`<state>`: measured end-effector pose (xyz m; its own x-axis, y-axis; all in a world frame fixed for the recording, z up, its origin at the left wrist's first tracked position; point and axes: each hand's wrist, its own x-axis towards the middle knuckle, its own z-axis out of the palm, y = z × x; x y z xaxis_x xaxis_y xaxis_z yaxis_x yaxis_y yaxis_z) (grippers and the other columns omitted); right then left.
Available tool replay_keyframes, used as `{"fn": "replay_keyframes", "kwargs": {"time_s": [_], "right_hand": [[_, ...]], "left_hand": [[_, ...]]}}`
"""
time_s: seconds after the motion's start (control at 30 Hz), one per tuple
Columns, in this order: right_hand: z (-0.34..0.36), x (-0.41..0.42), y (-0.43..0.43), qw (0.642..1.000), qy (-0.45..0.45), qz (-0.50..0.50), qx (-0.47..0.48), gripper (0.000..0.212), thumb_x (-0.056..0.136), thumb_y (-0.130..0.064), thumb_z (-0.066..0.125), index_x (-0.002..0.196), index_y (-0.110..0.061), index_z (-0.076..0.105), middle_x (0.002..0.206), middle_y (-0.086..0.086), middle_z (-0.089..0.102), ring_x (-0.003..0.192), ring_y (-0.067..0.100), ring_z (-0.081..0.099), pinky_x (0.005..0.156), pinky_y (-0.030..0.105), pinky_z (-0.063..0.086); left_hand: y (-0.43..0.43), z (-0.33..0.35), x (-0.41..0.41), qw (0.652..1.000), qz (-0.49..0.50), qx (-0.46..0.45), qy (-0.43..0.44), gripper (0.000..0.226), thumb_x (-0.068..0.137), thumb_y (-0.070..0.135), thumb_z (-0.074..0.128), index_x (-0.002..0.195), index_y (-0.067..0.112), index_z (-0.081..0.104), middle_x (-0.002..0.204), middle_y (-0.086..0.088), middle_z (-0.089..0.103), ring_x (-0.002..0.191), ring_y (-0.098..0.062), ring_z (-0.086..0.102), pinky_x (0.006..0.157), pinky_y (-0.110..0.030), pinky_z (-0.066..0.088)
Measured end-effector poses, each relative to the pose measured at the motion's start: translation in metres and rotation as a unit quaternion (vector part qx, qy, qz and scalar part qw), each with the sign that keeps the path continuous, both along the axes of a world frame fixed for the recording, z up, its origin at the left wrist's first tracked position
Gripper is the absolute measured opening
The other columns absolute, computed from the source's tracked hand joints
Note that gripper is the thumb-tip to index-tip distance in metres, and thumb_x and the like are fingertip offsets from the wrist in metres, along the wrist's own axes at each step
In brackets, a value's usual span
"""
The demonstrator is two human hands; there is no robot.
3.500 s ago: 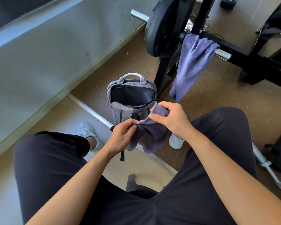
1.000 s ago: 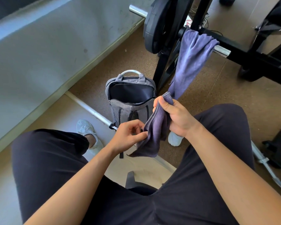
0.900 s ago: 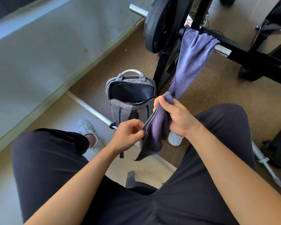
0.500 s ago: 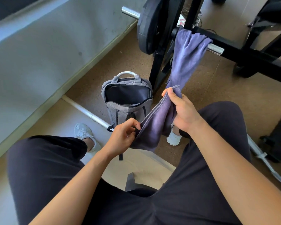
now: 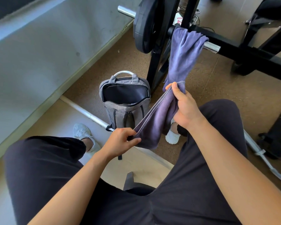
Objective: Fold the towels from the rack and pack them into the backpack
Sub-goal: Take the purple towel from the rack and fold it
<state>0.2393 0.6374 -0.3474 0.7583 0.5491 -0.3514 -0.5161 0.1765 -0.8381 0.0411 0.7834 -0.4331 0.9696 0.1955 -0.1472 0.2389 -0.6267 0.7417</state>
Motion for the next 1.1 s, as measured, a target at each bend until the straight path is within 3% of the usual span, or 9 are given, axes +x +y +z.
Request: {"fn": "replay_keyframes", "kwargs": {"time_s": [0.23, 0.37, 0.47, 0.6, 0.73, 0.83, 0.93, 1.0, 1.1], "right_hand": [[-0.021, 0.024, -0.018, 0.965, -0.165, -0.071, -0.191, 0.024, 0.097, -0.032, 0.064, 0.098, -0.013, 0.078, 0.102, 0.012, 0.077, 0.103, 0.025, 0.072, 0.096, 0.041, 0.056], [-0.029, 0.034, -0.025, 0.897, -0.3, 0.044, -0.322, 0.045, 0.094, -0.036, 0.067, 0.076, 0.004, 0.063, 0.067, 0.009, 0.061, 0.066, 0.02, 0.058, 0.064, 0.032, 0.047], [-0.027, 0.034, -0.029, 0.866, -0.333, 0.169, -0.334, 0.04, 0.095, -0.029, 0.069, 0.059, -0.015, 0.059, 0.054, -0.015, 0.043, 0.054, 0.002, 0.038, 0.058, 0.021, 0.035], [-0.027, 0.029, -0.027, 0.822, -0.349, 0.286, -0.347, 0.04, 0.096, -0.028, 0.068, 0.058, -0.04, 0.067, 0.051, -0.014, 0.045, 0.052, 0.001, 0.037, 0.057, 0.023, 0.033], [-0.034, 0.026, -0.023, 0.838, -0.354, 0.225, -0.349, 0.045, 0.097, -0.027, 0.066, 0.053, -0.036, 0.059, 0.045, -0.015, 0.042, 0.049, 0.003, 0.034, 0.056, 0.027, 0.031], [-0.038, 0.022, -0.019, 0.85, -0.341, 0.198, -0.35, 0.056, 0.097, -0.023, 0.065, 0.044, -0.035, 0.05, 0.044, -0.013, 0.033, 0.05, 0.005, 0.028, 0.054, 0.026, 0.029], [-0.04, 0.011, -0.011, 0.89, -0.268, 0.151, -0.337, 0.044, 0.095, -0.019, 0.066, 0.053, -0.026, 0.055, 0.048, -0.014, 0.043, 0.054, 0.01, 0.044, 0.048, 0.026, 0.046], [-0.04, 0.0, -0.004, 0.904, -0.239, 0.148, -0.321, 0.023, 0.095, -0.018, 0.066, 0.073, -0.01, 0.068, 0.063, 0.001, 0.057, 0.062, 0.017, 0.055, 0.043, 0.026, 0.051], [-0.044, -0.019, 0.005, 0.908, -0.236, 0.17, -0.301, 0.035, 0.092, -0.024, 0.067, 0.08, 0.009, 0.065, 0.067, 0.009, 0.055, 0.063, 0.019, 0.054, 0.047, 0.04, 0.055]], "left_hand": [[0.03, 0.014, -0.009, 0.98, 0.187, -0.027, -0.071, 0.006, 0.091, 0.018, 0.077, 0.091, 0.022, 0.082, 0.071, 0.02, 0.073, 0.064, 0.001, 0.067, 0.068, -0.02, 0.052], [0.044, 0.031, -0.018, 0.926, 0.315, -0.125, -0.166, 0.021, 0.088, -0.001, 0.076, 0.104, 0.013, 0.078, 0.085, -0.005, 0.079, 0.076, -0.014, 0.073, 0.079, -0.031, 0.061], [0.057, 0.038, -0.023, 0.882, 0.414, -0.124, -0.19, 0.033, 0.09, 0.005, 0.077, 0.115, 0.025, 0.068, 0.07, -0.02, 0.065, 0.065, -0.017, 0.056, 0.068, -0.029, 0.05], [0.066, 0.033, -0.027, 0.879, 0.445, -0.084, -0.147, 0.013, 0.091, 0.014, 0.076, 0.1, 0.023, 0.076, 0.068, 0.021, 0.072, 0.066, 0.01, 0.061, 0.072, -0.009, 0.046], [0.064, 0.032, -0.023, 0.872, 0.458, -0.064, -0.16, 0.01, 0.092, 0.018, 0.075, 0.09, 0.009, 0.076, 0.07, 0.009, 0.067, 0.058, 0.009, 0.056, 0.063, -0.008, 0.042], [0.068, 0.022, -0.024, 0.883, 0.451, -0.069, -0.111, 0.034, 0.09, 0.034, 0.075, 0.076, 0.004, 0.066, 0.061, 0.002, 0.051, 0.057, -0.007, 0.044, 0.059, -0.03, 0.039], [0.068, 0.015, -0.024, 0.897, 0.431, -0.067, -0.072, 0.054, 0.085, 0.049, 0.071, 0.072, -0.002, 0.058, 0.06, -0.005, 0.046, 0.059, -0.018, 0.043, 0.056, -0.045, 0.041], [0.06, 0.017, -0.02, 0.9, 0.414, -0.11, -0.075, 0.055, 0.087, 0.045, 0.071, 0.072, -0.005, 0.053, 0.059, -0.003, 0.042, 0.057, -0.017, 0.042, 0.055, -0.044, 0.043], [0.043, 0.02, -0.013, 0.9, 0.362, -0.223, -0.094, 0.054, 0.086, 0.038, 0.073, 0.07, -0.004, 0.043, 0.061, -0.001, 0.037, 0.057, -0.016, 0.039, 0.055, -0.034, 0.04]]}}
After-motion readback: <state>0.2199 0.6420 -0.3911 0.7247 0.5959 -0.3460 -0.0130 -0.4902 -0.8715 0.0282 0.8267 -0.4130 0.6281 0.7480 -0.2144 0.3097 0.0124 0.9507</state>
